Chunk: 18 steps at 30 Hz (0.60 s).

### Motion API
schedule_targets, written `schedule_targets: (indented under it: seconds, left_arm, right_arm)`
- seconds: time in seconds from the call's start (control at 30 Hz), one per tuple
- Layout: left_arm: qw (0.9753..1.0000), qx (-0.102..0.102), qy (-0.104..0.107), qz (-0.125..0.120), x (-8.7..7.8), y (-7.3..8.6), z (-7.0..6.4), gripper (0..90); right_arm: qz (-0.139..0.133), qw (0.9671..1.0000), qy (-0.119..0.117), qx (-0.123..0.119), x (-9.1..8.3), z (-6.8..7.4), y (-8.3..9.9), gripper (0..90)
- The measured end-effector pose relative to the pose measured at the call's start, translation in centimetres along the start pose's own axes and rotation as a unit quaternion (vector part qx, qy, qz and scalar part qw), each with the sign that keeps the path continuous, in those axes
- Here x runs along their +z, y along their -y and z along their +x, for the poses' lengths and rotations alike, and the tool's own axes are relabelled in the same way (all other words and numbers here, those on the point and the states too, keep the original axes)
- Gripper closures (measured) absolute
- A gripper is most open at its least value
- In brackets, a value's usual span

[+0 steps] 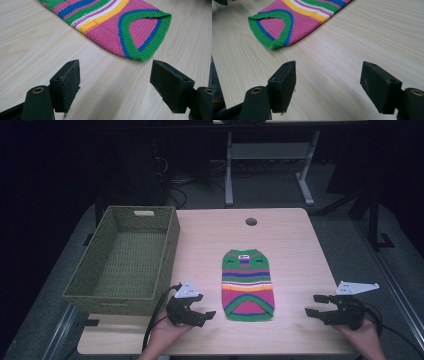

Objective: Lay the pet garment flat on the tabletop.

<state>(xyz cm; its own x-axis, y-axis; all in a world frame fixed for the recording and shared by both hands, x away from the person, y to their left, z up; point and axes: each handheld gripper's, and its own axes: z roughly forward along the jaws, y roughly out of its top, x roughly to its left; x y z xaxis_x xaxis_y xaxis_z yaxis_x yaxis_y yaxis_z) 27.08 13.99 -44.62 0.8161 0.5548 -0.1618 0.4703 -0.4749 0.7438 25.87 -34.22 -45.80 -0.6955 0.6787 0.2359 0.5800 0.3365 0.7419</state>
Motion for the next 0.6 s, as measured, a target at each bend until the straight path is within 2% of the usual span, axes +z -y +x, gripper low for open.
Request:
schedule_targets:
  seconds: [0.17,0.2,0.4,0.6]
  left_arm:
    - [1.0000,0.006,-0.002,0.000,-0.2,0.5,-0.2,23.1]
    - [1.0000,0.000,0.000,-0.004,-0.2,0.6,-0.3,23.0]
    - [1.0000,0.002,-0.001,-0.004,-0.2,0.8,-0.6,22.6]
    - [0.9999,0.002,-0.001,-0.014,-0.4,1.0,-0.9,22.7]
  right_arm:
    - [0.000,1.0000,0.002,-0.004,0.0,0.7,0.5,27.8]
    - [0.000,1.0000,0.002,-0.007,0.0,0.8,0.5,27.7]
    - [-0.001,0.9999,0.003,-0.012,0.1,1.6,0.9,27.3]
    - [-0.010,0.9999,0.004,-0.013,0.0,2.5,1.9,27.0]
